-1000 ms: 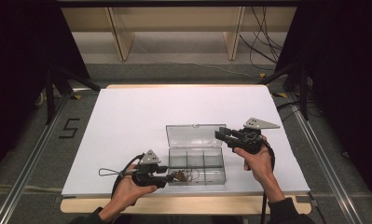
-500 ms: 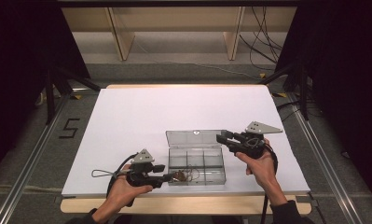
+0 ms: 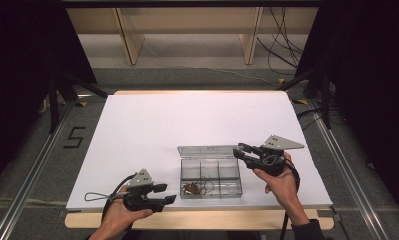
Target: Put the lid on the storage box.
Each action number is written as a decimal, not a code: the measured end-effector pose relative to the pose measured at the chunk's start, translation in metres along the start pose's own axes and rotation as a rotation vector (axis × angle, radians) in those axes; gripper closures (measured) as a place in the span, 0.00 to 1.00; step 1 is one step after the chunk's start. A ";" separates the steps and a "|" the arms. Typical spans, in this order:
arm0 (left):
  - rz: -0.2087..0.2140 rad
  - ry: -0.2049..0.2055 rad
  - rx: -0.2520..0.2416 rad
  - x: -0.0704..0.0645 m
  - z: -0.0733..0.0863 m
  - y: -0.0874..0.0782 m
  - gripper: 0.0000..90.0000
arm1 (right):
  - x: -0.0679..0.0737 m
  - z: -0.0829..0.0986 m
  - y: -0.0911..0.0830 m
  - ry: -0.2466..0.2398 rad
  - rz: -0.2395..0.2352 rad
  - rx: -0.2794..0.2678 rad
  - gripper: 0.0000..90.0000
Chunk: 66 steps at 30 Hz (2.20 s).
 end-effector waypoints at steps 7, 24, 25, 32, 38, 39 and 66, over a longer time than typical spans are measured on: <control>-0.044 0.007 0.001 0.001 0.012 -0.011 0.47 | 0.006 0.002 -0.005 -0.025 0.008 0.020 0.71; -0.032 0.052 0.001 -0.009 0.021 -0.015 0.46 | 0.023 0.004 -0.017 -0.110 0.088 0.055 0.72; -0.032 0.060 0.007 -0.008 0.021 -0.015 0.46 | 0.025 0.005 -0.017 -0.105 0.095 0.058 0.72; -0.041 0.058 0.007 -0.009 0.023 -0.016 0.46 | 0.030 0.009 -0.020 -0.116 0.101 0.083 0.75; -0.053 0.060 0.040 -0.009 0.023 -0.016 0.46 | 0.034 0.016 -0.025 -0.091 0.109 0.112 0.75; -0.033 0.030 0.014 -0.012 0.024 -0.016 0.46 | 0.033 0.018 -0.024 -0.101 0.098 0.107 0.75; -0.028 0.036 0.025 -0.011 0.027 -0.020 0.46 | 0.035 0.047 -0.031 0.018 0.074 0.187 0.89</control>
Point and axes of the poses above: each handheld gripper's, and its own axes: y roughly forward along the jaws, z roughly out of its underside, x roughly to its left, the point moved 1 cm from there along y, roughly forward along the jaws, and after that the axes turned 1 degree about z, right-handed, at the moved point
